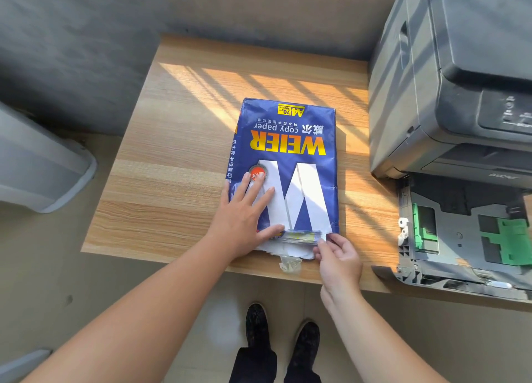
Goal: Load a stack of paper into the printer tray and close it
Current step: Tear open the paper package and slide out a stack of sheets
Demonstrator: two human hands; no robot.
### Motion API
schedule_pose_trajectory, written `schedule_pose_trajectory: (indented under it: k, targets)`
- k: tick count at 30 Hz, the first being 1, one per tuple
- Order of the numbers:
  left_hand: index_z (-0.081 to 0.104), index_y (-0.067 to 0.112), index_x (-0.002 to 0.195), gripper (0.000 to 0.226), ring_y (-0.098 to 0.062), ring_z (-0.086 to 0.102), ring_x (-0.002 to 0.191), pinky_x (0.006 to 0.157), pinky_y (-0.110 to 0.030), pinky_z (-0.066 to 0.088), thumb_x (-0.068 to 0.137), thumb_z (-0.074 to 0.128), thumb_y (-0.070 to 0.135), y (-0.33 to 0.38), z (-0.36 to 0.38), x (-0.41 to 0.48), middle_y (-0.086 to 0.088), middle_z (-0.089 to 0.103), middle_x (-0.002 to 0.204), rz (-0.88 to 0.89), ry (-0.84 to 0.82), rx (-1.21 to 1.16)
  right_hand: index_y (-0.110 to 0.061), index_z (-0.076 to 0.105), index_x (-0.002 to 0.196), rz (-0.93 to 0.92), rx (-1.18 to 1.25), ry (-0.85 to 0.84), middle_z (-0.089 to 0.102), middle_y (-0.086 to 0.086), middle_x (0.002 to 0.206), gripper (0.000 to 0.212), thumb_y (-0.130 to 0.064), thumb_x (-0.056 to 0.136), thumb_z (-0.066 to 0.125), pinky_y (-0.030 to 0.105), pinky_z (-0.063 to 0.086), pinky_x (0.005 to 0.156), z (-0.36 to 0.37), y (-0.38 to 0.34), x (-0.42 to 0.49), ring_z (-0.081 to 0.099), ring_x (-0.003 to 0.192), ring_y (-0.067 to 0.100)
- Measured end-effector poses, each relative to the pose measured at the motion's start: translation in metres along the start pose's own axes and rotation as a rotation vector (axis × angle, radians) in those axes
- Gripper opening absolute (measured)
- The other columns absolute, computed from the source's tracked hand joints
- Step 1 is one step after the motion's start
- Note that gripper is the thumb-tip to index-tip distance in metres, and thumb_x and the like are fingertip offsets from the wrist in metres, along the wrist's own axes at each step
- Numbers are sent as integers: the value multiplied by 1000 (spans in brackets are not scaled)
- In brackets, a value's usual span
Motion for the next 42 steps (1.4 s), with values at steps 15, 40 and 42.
schedule_pose_trajectory:
  k: [15, 40, 42]
  targets:
    - [20, 33, 152, 63, -21, -3, 154, 115, -69, 18, 96, 31, 62, -11, 8, 0, 6, 3, 168, -59, -8, -30, -1, 63, 126, 243, -40, -709, 69, 8, 93, 33, 7, 96, 52, 26, 46, 71, -13, -4, -4, 53, 66, 13]
    - [17, 26, 153, 55, -22, -2, 154, 116, -68, 20, 103, 28, 46, -13, 8, 0, 3, 2, 168, -104, -35, -61, -2, 64, 117, 42, -411, -477, 81, 16, 95, 21, -9, 98, 58, 47, 62, 84, -16, -17, 7, 78, 84, 29]
    - [16, 27, 153, 55, -22, -3, 154, 115, -69, 21, 103, 28, 45, -13, 8, 2, 4, 1, 168, -104, -42, -63, -14, 61, 124, 42, -393, -524, 82, 14, 98, 26, -7, 99, 56, 42, 63, 78, -21, -18, -4, 79, 87, 27]
Point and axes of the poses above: each hand's wrist, its own x-axis towards the middle knuckle, its own z-axis out of the palm, y = z × x, the point moved 5 cm from there along x, towards the middle knuckle
